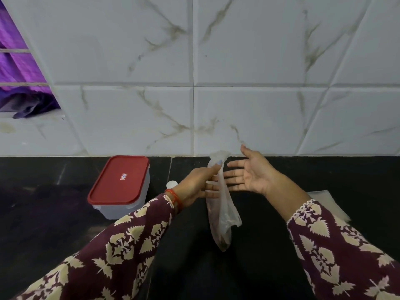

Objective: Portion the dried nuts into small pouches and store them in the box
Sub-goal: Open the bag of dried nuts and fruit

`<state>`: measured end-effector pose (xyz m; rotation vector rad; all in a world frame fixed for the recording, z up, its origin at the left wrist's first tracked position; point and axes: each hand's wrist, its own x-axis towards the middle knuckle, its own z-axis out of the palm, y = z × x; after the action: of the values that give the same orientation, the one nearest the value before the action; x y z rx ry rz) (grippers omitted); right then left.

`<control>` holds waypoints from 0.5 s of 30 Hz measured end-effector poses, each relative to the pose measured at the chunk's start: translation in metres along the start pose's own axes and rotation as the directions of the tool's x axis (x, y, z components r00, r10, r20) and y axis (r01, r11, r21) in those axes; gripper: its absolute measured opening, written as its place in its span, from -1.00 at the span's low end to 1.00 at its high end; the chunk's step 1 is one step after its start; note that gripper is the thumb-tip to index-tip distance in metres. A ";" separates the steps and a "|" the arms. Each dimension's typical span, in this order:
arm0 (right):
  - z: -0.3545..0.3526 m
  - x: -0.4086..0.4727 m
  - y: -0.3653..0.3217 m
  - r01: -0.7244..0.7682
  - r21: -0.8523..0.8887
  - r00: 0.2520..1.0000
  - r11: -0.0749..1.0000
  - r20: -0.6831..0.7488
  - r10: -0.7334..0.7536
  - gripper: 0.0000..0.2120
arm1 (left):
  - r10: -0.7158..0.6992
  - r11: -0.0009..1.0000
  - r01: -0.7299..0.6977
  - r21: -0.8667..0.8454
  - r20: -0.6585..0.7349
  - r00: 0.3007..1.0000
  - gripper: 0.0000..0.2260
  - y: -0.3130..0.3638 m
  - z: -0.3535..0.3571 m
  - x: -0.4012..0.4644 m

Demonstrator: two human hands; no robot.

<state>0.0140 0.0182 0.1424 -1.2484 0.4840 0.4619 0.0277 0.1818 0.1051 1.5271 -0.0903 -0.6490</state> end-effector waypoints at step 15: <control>-0.002 0.020 0.011 0.061 -0.102 0.977 0.993 -0.195 -0.080 -0.91 | -0.147 0.968 0.151 -0.200 0.036 0.989 -0.79 -0.008 -0.016 0.008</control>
<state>0.0235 0.0206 0.1217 -1.4078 0.5905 0.3039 0.0386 0.1934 0.0940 1.3391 0.0736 -0.7703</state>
